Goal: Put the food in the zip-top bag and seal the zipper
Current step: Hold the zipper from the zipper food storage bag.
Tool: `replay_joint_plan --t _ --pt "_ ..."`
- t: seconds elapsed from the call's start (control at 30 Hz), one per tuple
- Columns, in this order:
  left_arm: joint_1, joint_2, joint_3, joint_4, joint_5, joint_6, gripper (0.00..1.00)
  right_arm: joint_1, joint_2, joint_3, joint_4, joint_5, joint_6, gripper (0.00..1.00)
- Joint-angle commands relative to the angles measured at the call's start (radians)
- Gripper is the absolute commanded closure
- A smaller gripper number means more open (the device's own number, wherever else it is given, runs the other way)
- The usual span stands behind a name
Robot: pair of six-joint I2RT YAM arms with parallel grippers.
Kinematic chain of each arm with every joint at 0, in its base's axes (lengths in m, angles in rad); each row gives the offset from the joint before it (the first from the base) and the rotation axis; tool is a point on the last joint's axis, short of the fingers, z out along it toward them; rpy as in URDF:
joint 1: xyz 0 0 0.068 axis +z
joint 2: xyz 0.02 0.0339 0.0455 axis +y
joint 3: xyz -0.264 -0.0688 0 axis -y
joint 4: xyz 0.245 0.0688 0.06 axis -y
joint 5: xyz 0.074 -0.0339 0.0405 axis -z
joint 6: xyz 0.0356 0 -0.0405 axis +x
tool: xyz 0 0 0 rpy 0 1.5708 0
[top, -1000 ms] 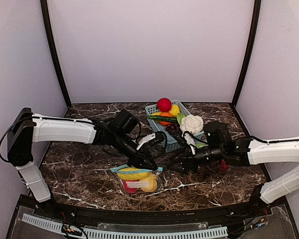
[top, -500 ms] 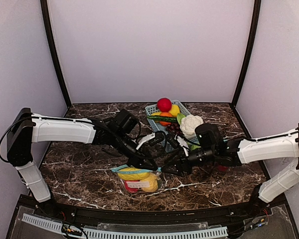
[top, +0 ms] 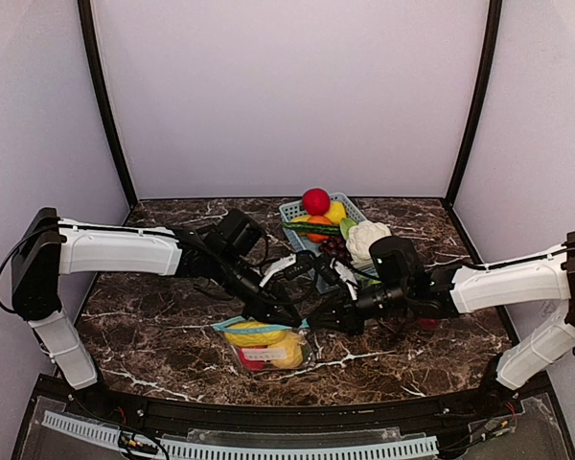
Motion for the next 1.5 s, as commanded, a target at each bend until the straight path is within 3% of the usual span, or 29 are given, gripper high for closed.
replay_joint_plan --t 0.0,0.37,0.47,0.57,0.67,1.33,1.47 --pt "-0.004 -0.042 -0.014 0.013 0.015 -0.004 0.99 0.018 0.007 0.018 0.043 -0.016 -0.014 1.0" --pt "0.009 -0.046 -0.012 -0.009 0.003 0.012 0.99 0.018 -0.069 -0.011 -0.018 0.032 -0.033 1.0" --pt "0.009 -0.047 -0.012 -0.002 0.022 0.01 0.99 0.018 -0.072 -0.016 -0.002 0.007 -0.01 0.73" --pt "0.008 -0.046 -0.013 0.002 0.035 0.004 0.99 0.02 -0.07 -0.032 0.041 -0.01 0.008 0.6" --pt "0.009 -0.049 -0.014 0.004 0.035 0.0 0.99 0.024 -0.046 -0.028 0.061 -0.022 0.015 0.54" --pt "0.009 -0.058 -0.029 0.036 0.069 -0.018 0.99 0.029 0.036 0.002 0.096 -0.024 0.012 0.57" --pt "0.009 -0.056 -0.033 0.054 0.089 -0.034 0.99 0.029 0.041 0.004 0.111 -0.011 0.015 0.53"
